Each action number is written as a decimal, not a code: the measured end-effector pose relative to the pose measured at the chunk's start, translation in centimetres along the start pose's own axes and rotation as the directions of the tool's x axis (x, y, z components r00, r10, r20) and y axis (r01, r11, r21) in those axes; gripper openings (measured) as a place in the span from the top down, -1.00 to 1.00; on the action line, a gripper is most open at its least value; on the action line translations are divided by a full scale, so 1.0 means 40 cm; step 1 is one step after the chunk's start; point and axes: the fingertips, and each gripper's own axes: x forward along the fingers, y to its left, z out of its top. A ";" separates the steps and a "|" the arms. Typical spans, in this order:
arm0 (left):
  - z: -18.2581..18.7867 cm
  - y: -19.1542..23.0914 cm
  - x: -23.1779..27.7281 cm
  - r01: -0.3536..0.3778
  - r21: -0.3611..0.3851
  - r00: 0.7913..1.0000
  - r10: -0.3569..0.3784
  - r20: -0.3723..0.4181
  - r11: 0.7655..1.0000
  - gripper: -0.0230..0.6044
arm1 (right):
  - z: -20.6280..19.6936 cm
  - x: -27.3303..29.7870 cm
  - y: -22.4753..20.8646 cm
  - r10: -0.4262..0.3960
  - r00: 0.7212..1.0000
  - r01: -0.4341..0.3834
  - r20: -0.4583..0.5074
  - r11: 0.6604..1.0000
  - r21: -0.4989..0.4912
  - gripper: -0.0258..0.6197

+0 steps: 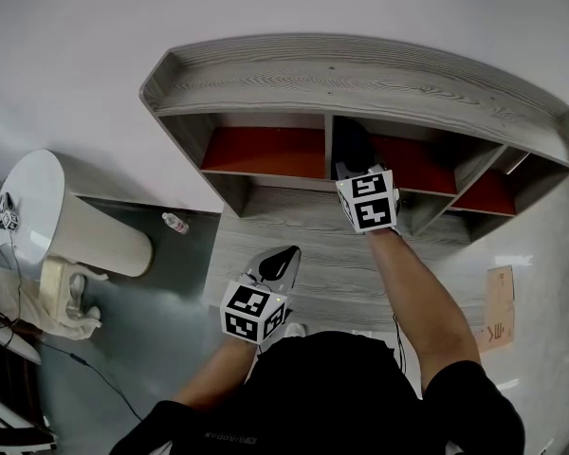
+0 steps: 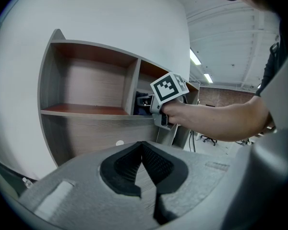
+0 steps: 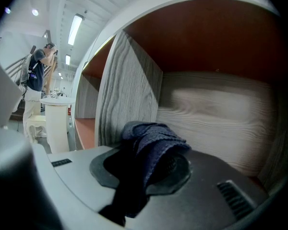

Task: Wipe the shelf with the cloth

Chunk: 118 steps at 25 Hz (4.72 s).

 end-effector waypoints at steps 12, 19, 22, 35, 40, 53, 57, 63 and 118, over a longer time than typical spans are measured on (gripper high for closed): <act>0.005 -0.014 0.017 0.020 0.004 1.000 -0.020 0.003 1.000 0.90 | -0.005 -0.025 -0.059 -0.033 0.999 0.032 0.004 0.999 0.029 0.62; 0.012 -0.038 0.038 0.047 0.017 0.999 -0.047 0.000 0.999 0.90 | -0.020 -0.066 -0.145 -0.093 0.996 0.093 -0.003 0.995 0.044 0.62; 0.019 -0.056 0.049 0.065 0.026 0.998 -0.065 0.001 0.998 0.90 | -0.031 -0.086 -0.177 -0.117 0.993 0.117 -0.010 0.992 0.048 0.62; 0.029 -0.114 0.088 0.123 0.053 0.992 -0.123 -0.005 0.991 0.90 | -0.071 -0.160 -0.273 -0.195 0.980 0.196 -0.029 0.979 0.059 0.62; 0.035 -0.132 0.100 0.140 0.061 0.990 -0.140 -0.006 0.988 0.90 | -0.085 -0.186 -0.307 -0.222 0.975 0.224 -0.034 0.972 0.068 0.62; 0.036 -0.157 0.117 0.165 0.074 0.986 -0.165 -0.017 0.983 0.90 | -0.127 -0.241 -0.382 -0.285 0.957 0.288 -0.048 0.951 0.109 0.62; 0.035 -0.162 0.119 0.168 0.077 0.986 -0.166 -0.021 0.983 0.90 | -0.135 -0.254 -0.399 -0.297 0.954 0.301 -0.050 0.946 0.124 0.62; 0.034 -0.168 0.119 0.172 0.082 0.985 -0.171 -0.027 0.982 0.90 | -0.146 -0.273 -0.417 -0.315 0.947 0.320 -0.058 0.938 0.136 0.62; 0.027 -0.157 0.081 0.145 0.070 0.989 -0.145 -0.008 0.987 0.90 | 0.125 -0.366 -0.472 -0.349 0.932 0.335 0.098 0.932 0.136 0.62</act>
